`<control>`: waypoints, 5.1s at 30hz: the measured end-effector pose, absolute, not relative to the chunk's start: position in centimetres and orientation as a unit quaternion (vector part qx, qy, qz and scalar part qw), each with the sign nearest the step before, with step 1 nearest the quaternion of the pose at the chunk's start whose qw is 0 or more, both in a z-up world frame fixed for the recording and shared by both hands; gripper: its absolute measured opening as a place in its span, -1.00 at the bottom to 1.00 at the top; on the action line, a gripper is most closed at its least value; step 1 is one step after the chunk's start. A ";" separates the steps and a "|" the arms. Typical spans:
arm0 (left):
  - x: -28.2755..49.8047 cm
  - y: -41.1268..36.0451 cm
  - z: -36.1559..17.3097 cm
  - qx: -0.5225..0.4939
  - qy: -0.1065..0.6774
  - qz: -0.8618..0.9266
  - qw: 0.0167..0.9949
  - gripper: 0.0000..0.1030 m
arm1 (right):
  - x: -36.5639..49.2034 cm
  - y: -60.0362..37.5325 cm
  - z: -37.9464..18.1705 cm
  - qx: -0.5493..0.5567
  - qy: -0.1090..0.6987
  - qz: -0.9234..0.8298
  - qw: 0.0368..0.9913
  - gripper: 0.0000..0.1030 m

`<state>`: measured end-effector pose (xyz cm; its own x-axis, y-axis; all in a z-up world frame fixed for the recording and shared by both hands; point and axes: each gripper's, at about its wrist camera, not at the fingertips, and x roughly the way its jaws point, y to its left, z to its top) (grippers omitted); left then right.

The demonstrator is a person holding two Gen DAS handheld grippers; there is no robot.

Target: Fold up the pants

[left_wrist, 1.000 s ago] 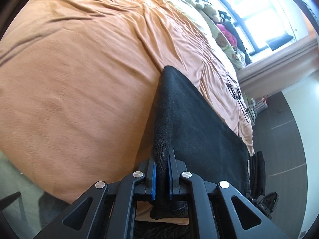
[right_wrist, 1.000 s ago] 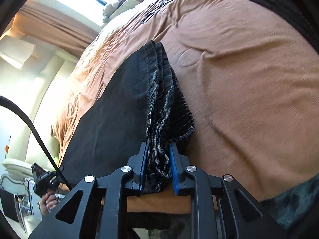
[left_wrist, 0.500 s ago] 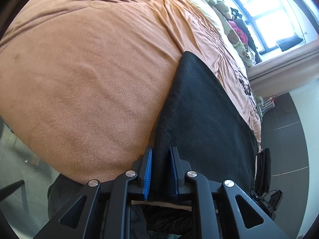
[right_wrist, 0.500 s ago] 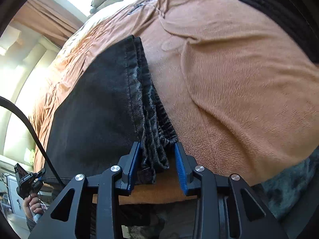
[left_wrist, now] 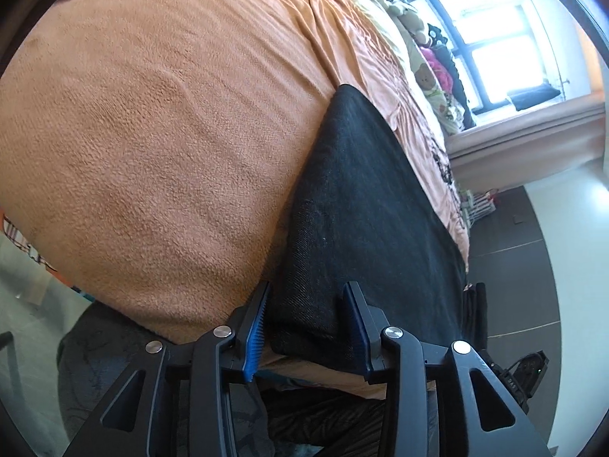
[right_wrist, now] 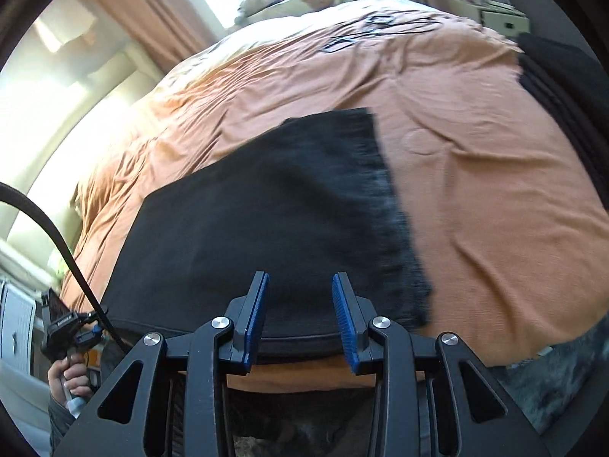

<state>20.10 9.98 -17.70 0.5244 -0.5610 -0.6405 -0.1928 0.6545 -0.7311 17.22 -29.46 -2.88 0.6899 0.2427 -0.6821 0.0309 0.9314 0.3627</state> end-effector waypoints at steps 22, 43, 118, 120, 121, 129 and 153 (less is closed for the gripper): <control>20.4 9.0 -16.5 -0.370 0.425 -0.119 0.818 -0.39 | 27.4 -17.0 -7.1 0.092 0.443 0.128 0.882 -0.55; 19.4 9.6 -16.7 -0.405 0.416 -0.115 0.806 -0.62 | 27.0 -13.5 -7.7 0.044 0.474 0.142 0.868 -0.85; 20.4 8.1 -17.5 -0.394 0.420 -0.070 0.814 -0.58 | 29.6 -14.9 -8.5 0.081 0.480 0.151 0.860 -1.00; 20.7 7.9 -17.6 -0.392 0.424 -0.069 0.814 -0.57 | 29.0 -14.9 -8.6 0.083 0.486 0.156 0.856 -1.00; 20.8 7.9 -17.6 -0.391 0.425 -0.069 0.813 -0.57 | 28.7 -14.9 -8.7 0.082 0.488 0.159 0.854 -1.00; 20.9 7.4 -16.8 -0.383 0.416 -0.074 0.822 -0.71 | 27.3 -15.2 -8.2 0.070 0.492 0.177 0.850 -1.00; 23.1 -1.3 -3.1 -0.311 0.337 -0.223 0.860 -0.74 | 22.2 -26.7 -2.2 0.177 0.386 0.122 0.897 -1.00</control>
<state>23.11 -1.32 -3.09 0.6745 -0.5925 -0.4405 0.1733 0.7070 -0.6856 22.24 -26.69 -2.18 0.6720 0.3559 -0.6494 -0.0826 0.9075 0.4118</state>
